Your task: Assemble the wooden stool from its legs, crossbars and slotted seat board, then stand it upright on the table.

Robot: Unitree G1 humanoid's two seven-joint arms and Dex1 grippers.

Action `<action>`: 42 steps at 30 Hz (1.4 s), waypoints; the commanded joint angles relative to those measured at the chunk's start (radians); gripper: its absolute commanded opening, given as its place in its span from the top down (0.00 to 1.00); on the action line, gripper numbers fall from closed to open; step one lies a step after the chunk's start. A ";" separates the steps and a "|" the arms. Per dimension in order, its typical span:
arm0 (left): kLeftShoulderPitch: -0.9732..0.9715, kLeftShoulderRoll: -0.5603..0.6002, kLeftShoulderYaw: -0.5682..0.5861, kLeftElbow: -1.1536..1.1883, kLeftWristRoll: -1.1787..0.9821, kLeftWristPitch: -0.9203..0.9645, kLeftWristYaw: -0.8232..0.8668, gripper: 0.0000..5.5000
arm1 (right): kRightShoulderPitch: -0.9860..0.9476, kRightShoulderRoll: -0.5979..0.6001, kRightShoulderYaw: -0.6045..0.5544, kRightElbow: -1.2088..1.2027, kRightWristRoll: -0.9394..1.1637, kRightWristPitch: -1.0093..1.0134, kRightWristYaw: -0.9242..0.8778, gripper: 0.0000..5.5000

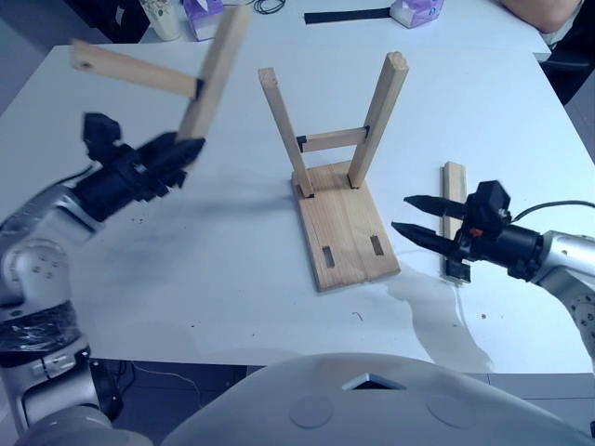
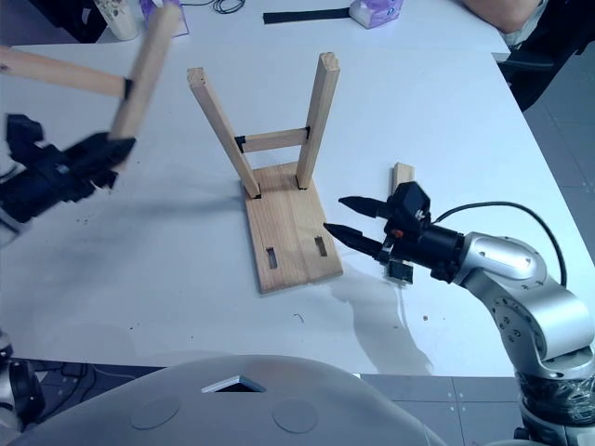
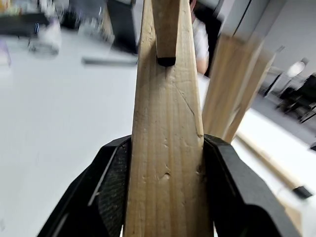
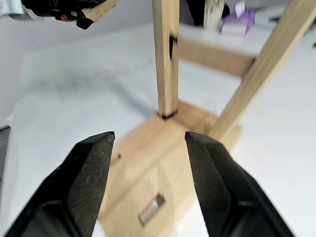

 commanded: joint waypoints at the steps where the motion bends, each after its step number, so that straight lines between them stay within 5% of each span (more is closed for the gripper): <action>1: -0.115 0.057 0.051 -0.099 -0.233 0.086 -0.001 0.63 | -0.137 -0.019 -0.077 0.015 0.176 0.072 -0.027 0.52; 8: -0.141 0.081 -0.058 -0.329 -0.577 0.145 0.085 0.63 | -0.396 -0.077 -0.098 0.071 0.493 0.182 -0.039 0.52; 14: -0.122 0.096 -0.144 -0.416 -0.617 0.135 0.043 0.63 | -0.549 -0.129 -0.083 0.144 0.755 0.264 0.011 0.37; 42: -0.033 0.141 -0.295 -0.437 -0.347 0.043 -0.125 0.63 | -0.629 -0.063 0.049 0.121 0.623 0.251 0.020 0.38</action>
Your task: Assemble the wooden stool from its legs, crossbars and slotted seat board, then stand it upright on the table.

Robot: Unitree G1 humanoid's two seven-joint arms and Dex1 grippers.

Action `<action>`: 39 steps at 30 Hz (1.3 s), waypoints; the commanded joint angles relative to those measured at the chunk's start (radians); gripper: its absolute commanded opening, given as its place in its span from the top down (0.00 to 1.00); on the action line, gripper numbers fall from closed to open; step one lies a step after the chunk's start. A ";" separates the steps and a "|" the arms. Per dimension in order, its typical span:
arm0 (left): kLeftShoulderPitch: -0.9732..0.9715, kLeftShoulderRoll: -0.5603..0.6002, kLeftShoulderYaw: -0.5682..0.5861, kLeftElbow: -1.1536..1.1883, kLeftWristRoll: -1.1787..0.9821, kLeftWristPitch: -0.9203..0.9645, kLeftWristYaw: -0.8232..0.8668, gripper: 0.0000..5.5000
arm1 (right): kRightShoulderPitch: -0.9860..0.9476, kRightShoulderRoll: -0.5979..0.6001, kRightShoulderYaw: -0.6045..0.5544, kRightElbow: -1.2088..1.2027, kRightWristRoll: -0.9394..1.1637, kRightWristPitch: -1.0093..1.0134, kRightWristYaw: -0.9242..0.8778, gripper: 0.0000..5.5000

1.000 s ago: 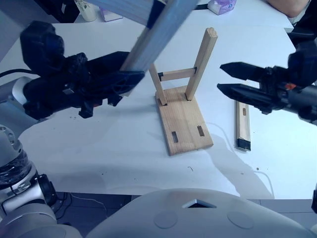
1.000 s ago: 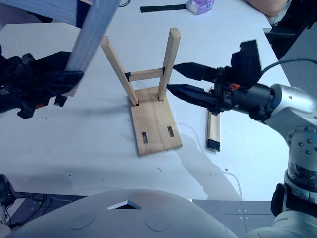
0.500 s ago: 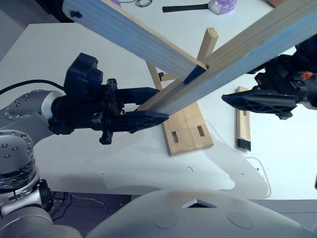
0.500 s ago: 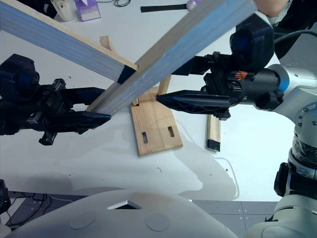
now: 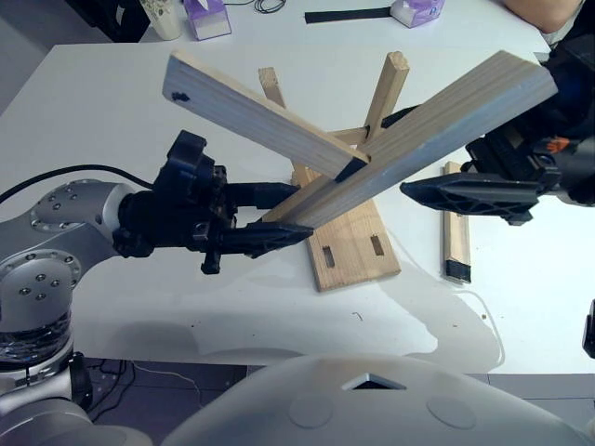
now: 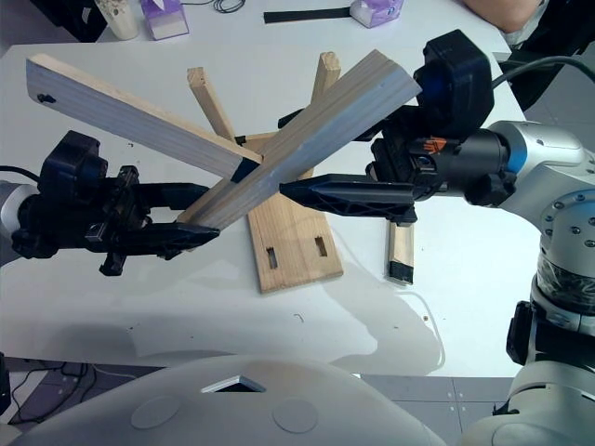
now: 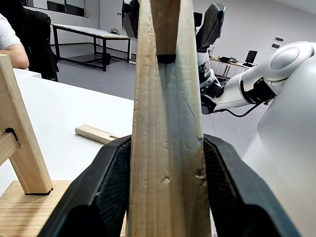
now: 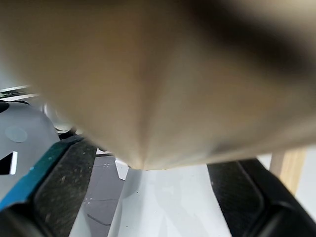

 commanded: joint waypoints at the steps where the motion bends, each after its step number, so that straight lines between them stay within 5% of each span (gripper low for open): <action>1: -0.018 0.008 -0.021 -0.001 0.013 -0.013 -0.005 0.63 | -0.005 0.013 0.027 -0.029 -0.044 -0.009 0.003 0.41; 9: -0.034 -0.002 -0.036 0.009 0.019 -0.022 0.006 0.63 | 0.013 0.029 0.085 -0.064 -0.110 -0.017 0.032 0.62; 24: -0.055 0.000 -0.064 0.054 0.099 -0.029 0.040 0.63 | 0.039 0.037 0.064 -0.070 -0.144 -0.042 0.012 0.62; 33: 0.014 0.026 -0.083 0.122 0.219 -0.044 0.012 0.31 | 0.051 0.034 0.029 -0.066 -0.150 -0.053 -0.001 0.63; 39: 0.068 0.029 0.069 0.221 0.201 -0.048 0.033 0.15 | 0.092 -0.016 -0.048 -0.059 -0.156 -0.048 0.017 0.63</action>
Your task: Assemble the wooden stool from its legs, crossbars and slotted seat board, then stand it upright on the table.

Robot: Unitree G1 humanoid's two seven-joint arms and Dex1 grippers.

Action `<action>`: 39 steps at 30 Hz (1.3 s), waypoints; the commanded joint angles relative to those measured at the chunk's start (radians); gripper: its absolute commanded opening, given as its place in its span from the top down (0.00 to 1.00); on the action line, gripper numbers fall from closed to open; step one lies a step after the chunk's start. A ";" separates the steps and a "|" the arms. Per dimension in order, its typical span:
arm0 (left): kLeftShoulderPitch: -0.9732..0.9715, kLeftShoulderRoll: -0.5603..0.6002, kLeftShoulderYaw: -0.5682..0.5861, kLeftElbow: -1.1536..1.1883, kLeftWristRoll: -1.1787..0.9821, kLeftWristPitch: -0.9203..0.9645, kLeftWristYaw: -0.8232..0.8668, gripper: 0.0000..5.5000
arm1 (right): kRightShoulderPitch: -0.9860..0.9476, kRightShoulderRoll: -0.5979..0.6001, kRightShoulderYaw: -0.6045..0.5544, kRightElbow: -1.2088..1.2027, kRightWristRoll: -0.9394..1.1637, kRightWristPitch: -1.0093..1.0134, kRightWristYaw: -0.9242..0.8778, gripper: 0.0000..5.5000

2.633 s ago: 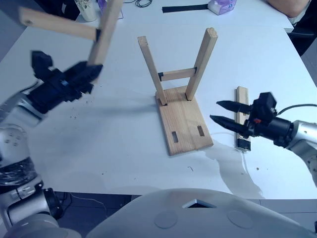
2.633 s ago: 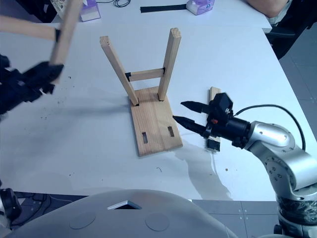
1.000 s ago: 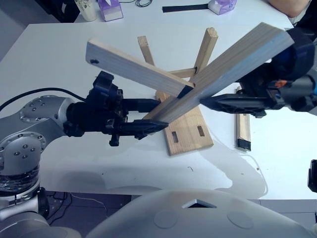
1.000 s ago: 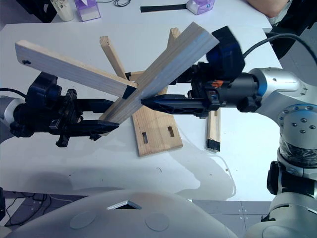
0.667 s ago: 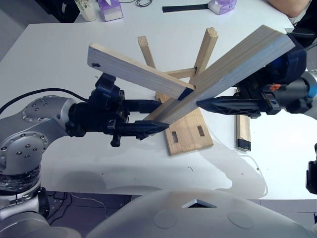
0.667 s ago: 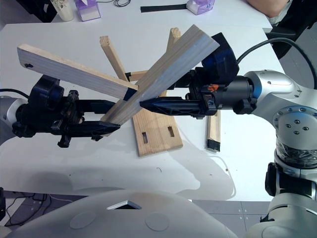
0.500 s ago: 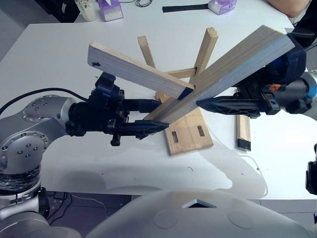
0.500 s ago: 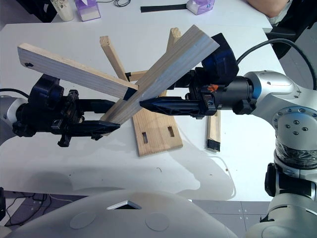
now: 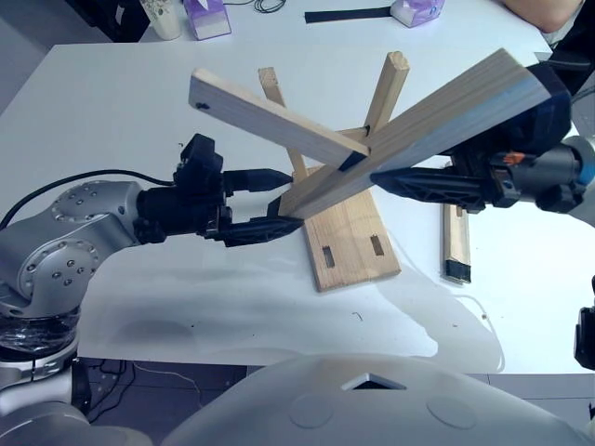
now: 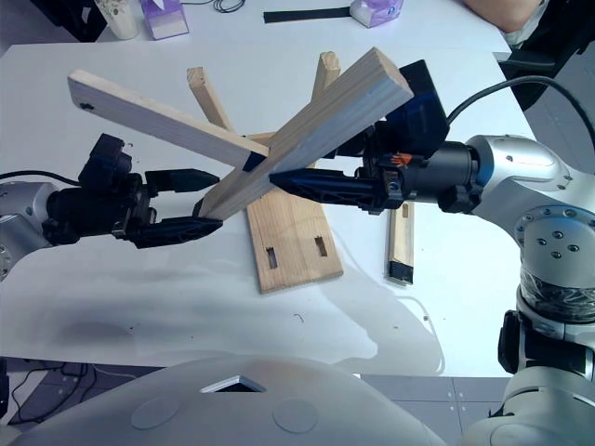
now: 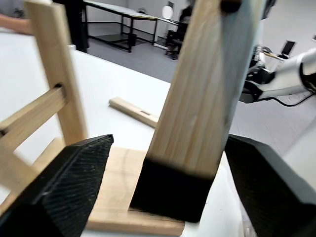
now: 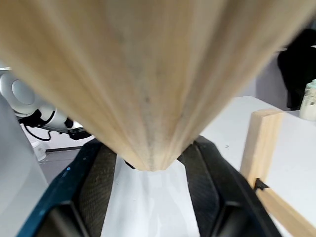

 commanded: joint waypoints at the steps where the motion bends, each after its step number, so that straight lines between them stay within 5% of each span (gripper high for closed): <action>1: 0.018 0.019 0.141 0.064 -0.052 0.022 0.036 0.15 | 0.045 -0.051 -0.074 -0.004 0.015 0.001 0.040 0.63; 9: 0.003 0.014 0.274 0.088 -0.353 0.110 0.093 0.15 | 0.076 -0.091 -0.092 0.007 -0.006 0.003 0.087 0.63; 19: -0.128 0.036 0.207 0.128 -0.460 0.158 0.121 0.15 | 0.083 -0.080 -0.045 -0.009 -0.039 -0.008 0.109 0.63; 31: -0.117 0.056 0.248 0.177 -0.474 0.179 0.090 0.54 | 0.115 -0.075 -0.054 -0.022 -0.063 -0.014 0.116 0.63; 39: -0.096 0.038 0.223 0.150 -0.388 0.160 0.076 0.54 | 0.099 -0.072 -0.042 -0.015 -0.072 -0.014 0.124 0.63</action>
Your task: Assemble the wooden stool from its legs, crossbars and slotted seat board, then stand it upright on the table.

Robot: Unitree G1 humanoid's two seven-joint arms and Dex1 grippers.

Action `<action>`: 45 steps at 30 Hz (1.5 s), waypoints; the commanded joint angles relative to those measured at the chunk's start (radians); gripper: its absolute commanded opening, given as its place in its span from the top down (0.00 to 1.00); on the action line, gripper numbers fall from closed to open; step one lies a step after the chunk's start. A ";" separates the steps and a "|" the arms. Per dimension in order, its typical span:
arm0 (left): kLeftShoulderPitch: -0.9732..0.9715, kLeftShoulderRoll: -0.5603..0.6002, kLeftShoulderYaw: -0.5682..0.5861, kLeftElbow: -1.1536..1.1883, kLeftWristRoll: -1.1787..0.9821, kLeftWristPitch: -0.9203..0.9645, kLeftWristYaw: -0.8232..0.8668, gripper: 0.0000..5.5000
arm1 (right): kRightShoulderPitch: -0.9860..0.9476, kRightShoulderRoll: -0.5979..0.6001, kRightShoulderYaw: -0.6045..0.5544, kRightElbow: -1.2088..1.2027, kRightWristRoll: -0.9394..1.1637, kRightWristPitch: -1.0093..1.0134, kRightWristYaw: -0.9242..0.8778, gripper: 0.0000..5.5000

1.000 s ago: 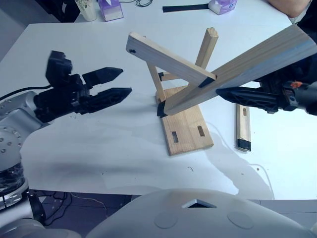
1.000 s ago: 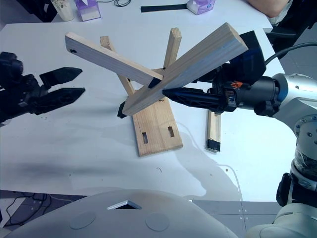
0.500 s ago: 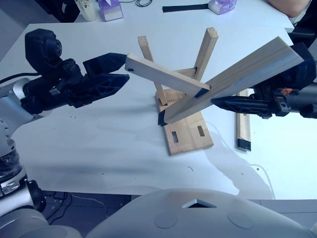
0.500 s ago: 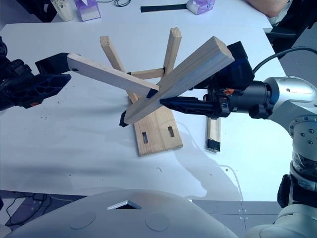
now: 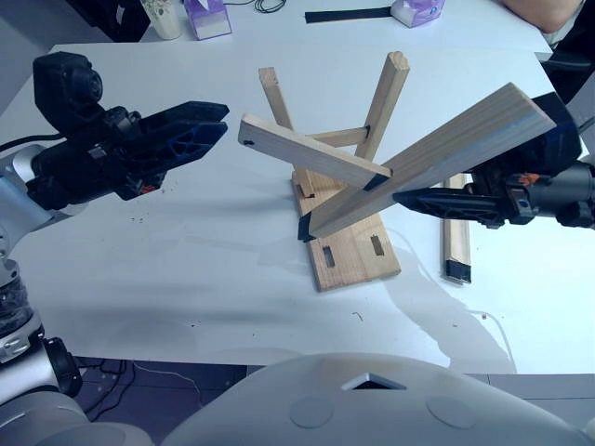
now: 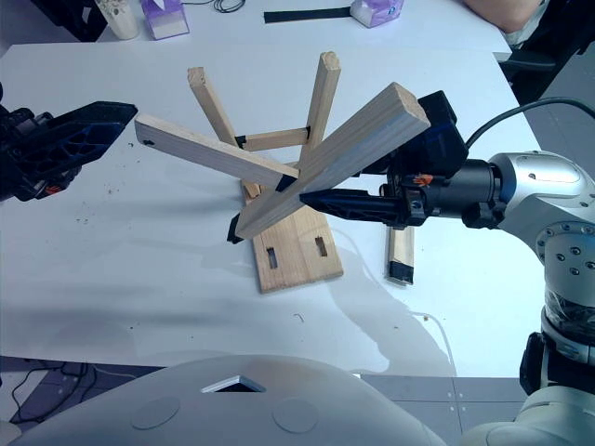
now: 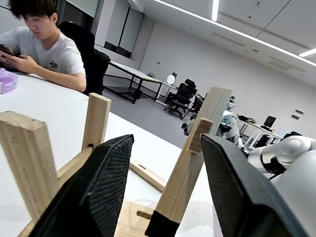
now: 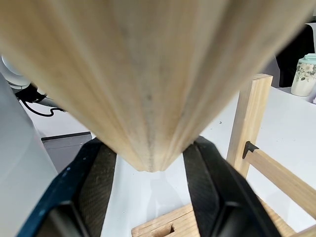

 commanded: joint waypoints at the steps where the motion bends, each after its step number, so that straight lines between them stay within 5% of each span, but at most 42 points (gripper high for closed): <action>1: 0.021 -0.002 -0.010 -0.034 0.038 -0.005 -0.019 0.54 | -0.019 -0.002 -0.001 -0.002 -0.008 -0.015 0.008 0.63; 45: -0.069 -0.006 -0.048 -0.028 -0.009 0.023 0.041 0.54 | 0.027 0.007 0.004 -0.036 -0.030 -0.036 0.001 0.63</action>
